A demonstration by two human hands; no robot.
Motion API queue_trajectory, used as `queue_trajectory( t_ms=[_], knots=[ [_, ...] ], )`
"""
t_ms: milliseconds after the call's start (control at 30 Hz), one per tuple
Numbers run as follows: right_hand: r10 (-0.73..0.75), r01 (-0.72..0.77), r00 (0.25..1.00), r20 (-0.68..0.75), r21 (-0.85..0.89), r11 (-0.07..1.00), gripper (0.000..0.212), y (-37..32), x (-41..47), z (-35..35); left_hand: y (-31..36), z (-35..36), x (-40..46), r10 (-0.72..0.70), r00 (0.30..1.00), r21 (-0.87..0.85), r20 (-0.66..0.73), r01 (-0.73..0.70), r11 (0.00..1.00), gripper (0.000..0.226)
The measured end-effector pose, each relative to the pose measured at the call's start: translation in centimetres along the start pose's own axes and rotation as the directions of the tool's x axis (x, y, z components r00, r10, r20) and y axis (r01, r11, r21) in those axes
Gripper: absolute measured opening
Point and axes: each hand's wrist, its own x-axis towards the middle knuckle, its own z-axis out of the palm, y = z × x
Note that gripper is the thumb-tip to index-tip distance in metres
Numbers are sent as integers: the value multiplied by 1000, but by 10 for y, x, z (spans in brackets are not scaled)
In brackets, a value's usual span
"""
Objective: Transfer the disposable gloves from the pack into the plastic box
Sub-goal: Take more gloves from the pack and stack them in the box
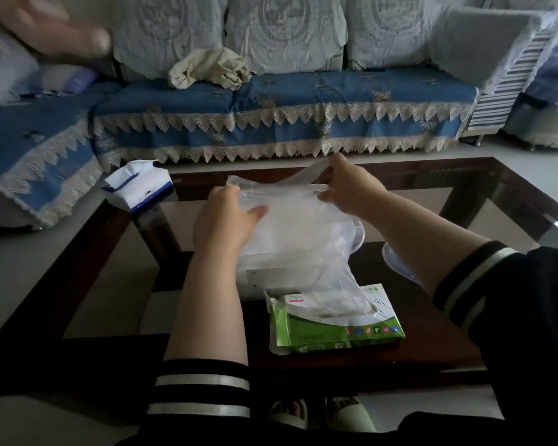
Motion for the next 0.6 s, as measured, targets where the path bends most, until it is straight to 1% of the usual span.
queue_trajectory(
  t_ms=[67,133,200,233,300,333,367,434,467,534,567,600],
  knots=[
    [-28,26,1000,-8,-216,976,66,-1,-3,10,-5,8,3,5,997,197,82,-21,980,73],
    [-87,77,996,-12,-359,930,76,-1,-6,19,-8,12,5,-44,989,328,142,-5,945,79],
    [-153,137,988,7,-483,865,87,2,-5,26,-8,13,6,-109,973,394,202,21,919,80],
    [-163,154,986,30,-525,837,94,1,-4,29,-7,13,6,-133,965,421,226,26,907,77],
    [-162,174,984,73,-563,808,105,-1,-4,30,-5,13,5,-161,955,459,247,31,888,71],
    [-150,167,986,76,-543,823,108,-2,-4,28,-5,13,5,-170,954,469,248,35,882,69],
    [-122,138,990,64,-485,864,110,-2,-4,24,-5,12,5,-179,952,474,249,41,879,69],
    [-11,21,999,37,-281,959,110,0,-5,12,-5,10,5,-187,952,480,242,50,876,69],
    [51,-47,998,21,-159,986,108,4,-6,5,-4,8,4,-190,953,485,236,53,873,70],
    [155,-147,986,-64,115,982,96,16,-12,-9,-4,4,3,-193,954,492,228,58,869,70],
    [193,-156,973,-131,248,956,86,22,-20,-17,-3,4,2,-193,955,491,226,59,869,69],
    [216,-134,955,-203,353,926,73,25,-31,-23,-4,3,3,-190,956,490,224,58,870,69]
  ],
)
